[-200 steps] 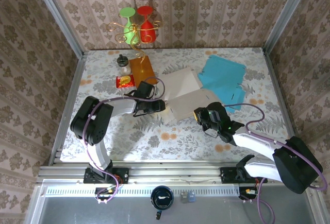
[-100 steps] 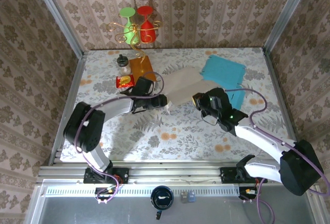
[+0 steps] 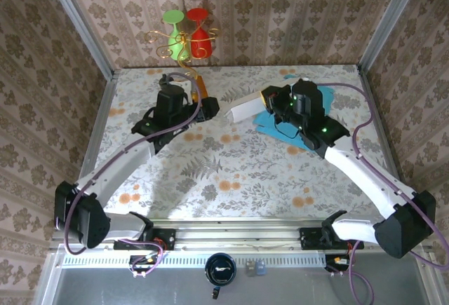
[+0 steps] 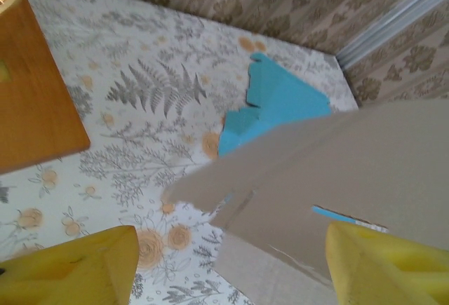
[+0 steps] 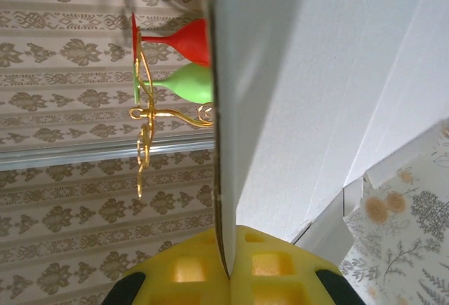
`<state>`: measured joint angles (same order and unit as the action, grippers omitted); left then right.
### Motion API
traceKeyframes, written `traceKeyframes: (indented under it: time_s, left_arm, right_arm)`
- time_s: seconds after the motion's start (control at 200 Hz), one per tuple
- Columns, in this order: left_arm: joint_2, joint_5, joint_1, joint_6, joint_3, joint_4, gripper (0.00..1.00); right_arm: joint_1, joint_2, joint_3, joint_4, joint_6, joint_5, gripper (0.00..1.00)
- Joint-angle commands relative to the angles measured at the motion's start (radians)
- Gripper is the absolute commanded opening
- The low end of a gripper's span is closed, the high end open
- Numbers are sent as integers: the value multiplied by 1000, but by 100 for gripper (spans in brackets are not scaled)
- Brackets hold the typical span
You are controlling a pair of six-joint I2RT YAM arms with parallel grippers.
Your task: Fold the paper box
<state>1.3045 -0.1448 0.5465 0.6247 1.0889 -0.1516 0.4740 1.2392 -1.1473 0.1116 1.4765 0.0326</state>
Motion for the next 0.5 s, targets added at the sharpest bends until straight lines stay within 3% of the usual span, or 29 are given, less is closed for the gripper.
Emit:
traceKeyframes:
  time_s: [0.0, 0.29, 0.495]
  left_arm:
    - [-45, 34, -33, -22, 32, -18, 70]
    - [-65, -68, -147, 14, 49, -41, 66]
    - [-41, -130, -177, 32, 75, -133, 65]
  right_arm:
    - [15, -17, -106, 215, 58, -57, 0]
    - [160, -44, -280, 701, 348, -163, 0]
    - [197, 80, -445, 855, 453, -212, 0]
